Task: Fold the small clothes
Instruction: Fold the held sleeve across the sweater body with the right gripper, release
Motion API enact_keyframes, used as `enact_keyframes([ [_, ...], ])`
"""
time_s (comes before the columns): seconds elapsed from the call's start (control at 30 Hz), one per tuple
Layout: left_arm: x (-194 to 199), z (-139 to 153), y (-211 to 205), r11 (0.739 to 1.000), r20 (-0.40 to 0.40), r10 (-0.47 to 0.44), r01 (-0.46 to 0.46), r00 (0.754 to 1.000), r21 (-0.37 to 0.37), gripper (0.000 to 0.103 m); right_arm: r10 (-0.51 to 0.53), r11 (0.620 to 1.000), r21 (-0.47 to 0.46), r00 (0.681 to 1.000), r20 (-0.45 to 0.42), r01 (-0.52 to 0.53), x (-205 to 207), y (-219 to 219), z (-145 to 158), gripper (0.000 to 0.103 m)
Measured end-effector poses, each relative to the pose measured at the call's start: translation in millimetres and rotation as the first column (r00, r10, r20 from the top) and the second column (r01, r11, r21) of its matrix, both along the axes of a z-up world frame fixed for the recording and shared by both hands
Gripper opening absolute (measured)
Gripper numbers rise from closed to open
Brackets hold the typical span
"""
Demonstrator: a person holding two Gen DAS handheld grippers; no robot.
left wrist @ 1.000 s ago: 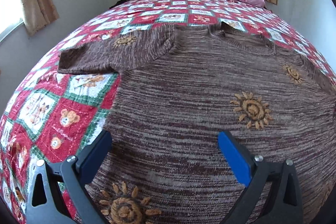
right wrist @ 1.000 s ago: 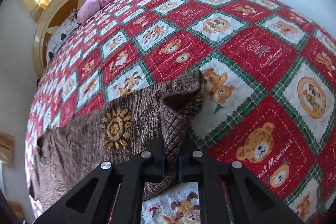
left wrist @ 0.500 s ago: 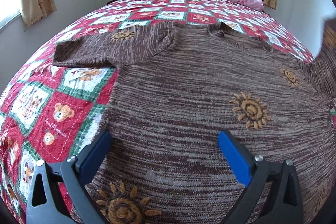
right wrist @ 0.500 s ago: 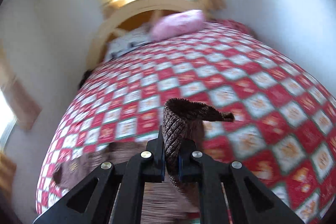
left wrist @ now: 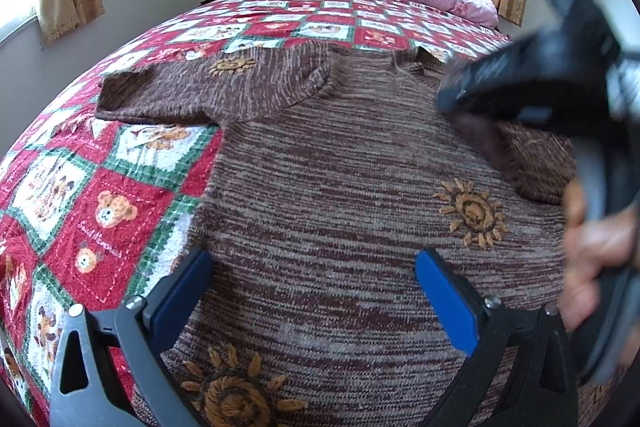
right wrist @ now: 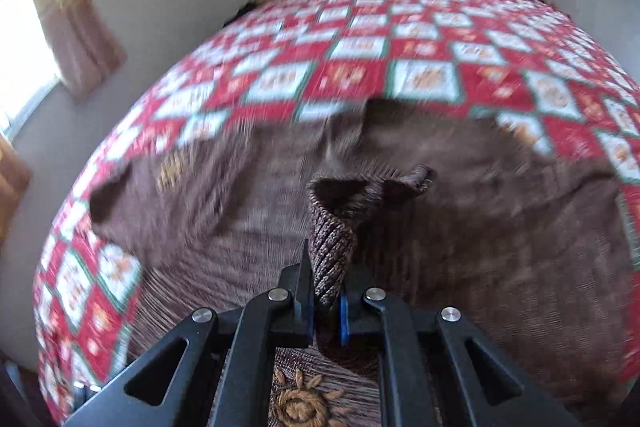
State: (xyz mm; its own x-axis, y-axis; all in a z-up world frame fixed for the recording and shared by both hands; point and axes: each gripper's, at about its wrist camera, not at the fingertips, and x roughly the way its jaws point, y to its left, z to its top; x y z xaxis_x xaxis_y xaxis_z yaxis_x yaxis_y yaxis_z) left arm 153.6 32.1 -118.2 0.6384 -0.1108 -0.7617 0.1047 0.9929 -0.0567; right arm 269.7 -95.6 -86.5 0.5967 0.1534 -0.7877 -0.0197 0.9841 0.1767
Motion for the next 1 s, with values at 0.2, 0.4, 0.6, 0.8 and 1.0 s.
enact_keyframes([
  [0.2,-1,0,-1,1.0,-0.002,0.0,0.0,1.0,0.001,0.103,0.032,0.997,-0.066,0.999,0.033,-0.03,-2,11,-9,0.011],
  [0.4,0,-1,2,1.0,-0.002,-0.002,0.002,1.0,-0.007,0.103,0.011,1.0,-0.013,0.996,0.088,-0.01,-16,-21,29,0.028],
  [0.6,-1,-1,1,1.0,-0.003,-0.002,0.002,1.0,-0.005,0.103,-0.221,0.974,0.089,0.958,0.185,0.207,-50,-149,79,0.067],
  [0.8,1,-2,-2,1.0,-0.006,-0.001,0.002,1.0,0.02,0.103,-0.322,0.934,0.157,0.946,-0.027,0.322,-44,-240,52,0.067],
  [1.0,2,-2,-3,1.0,-0.009,-0.002,0.002,1.0,0.027,0.103,-0.233,0.945,0.175,0.943,-0.236,0.277,2,-226,-1,0.021],
])
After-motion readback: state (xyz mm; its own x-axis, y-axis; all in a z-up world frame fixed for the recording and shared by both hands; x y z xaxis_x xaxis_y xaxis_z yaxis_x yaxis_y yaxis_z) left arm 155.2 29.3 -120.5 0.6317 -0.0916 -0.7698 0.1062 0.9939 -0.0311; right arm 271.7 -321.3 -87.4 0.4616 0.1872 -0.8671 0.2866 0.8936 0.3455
